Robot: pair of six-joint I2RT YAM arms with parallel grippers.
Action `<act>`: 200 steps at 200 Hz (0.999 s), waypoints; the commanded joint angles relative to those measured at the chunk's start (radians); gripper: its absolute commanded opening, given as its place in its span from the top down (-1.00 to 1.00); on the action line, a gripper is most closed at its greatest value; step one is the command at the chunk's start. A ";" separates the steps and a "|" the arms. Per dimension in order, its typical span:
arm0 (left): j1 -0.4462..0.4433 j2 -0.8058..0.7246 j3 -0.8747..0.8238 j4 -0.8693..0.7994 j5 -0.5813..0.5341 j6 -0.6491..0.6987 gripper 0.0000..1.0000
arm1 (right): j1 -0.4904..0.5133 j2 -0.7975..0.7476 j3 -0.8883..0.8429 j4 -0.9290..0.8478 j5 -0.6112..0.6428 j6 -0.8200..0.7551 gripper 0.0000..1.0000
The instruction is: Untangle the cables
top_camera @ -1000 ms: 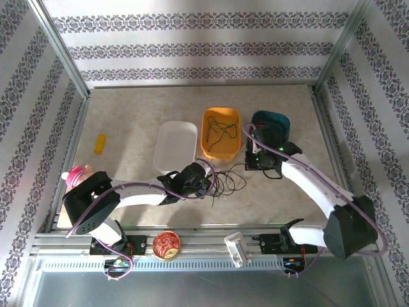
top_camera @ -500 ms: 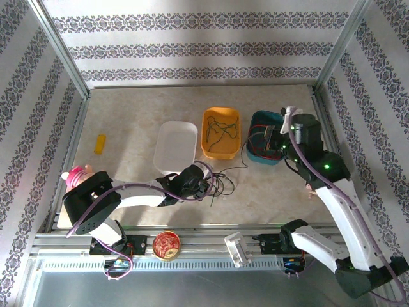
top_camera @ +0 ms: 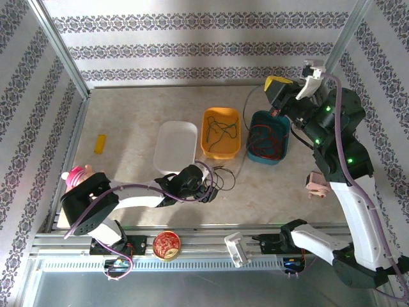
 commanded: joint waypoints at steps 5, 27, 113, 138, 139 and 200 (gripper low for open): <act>0.006 -0.121 0.055 0.054 0.049 0.055 -0.64 | 0.034 0.038 -0.008 0.006 -0.065 0.036 1.00; 0.004 -0.166 0.132 0.028 0.058 0.118 -0.66 | 0.069 0.046 -0.054 -0.014 -0.074 0.052 1.00; 0.010 -0.088 0.303 0.223 0.089 0.178 -0.75 | 0.150 0.051 -0.140 0.003 -0.149 0.118 1.00; 0.010 -0.072 0.318 0.259 0.063 0.166 -0.27 | 0.180 0.050 -0.160 0.006 -0.154 0.117 1.00; 0.010 -0.072 0.319 0.261 0.061 0.166 -0.22 | 0.181 0.050 -0.161 0.006 -0.154 0.117 1.00; 0.022 -0.169 0.291 0.283 -0.058 0.157 1.00 | 0.192 0.021 -0.216 -0.016 -0.082 0.111 1.00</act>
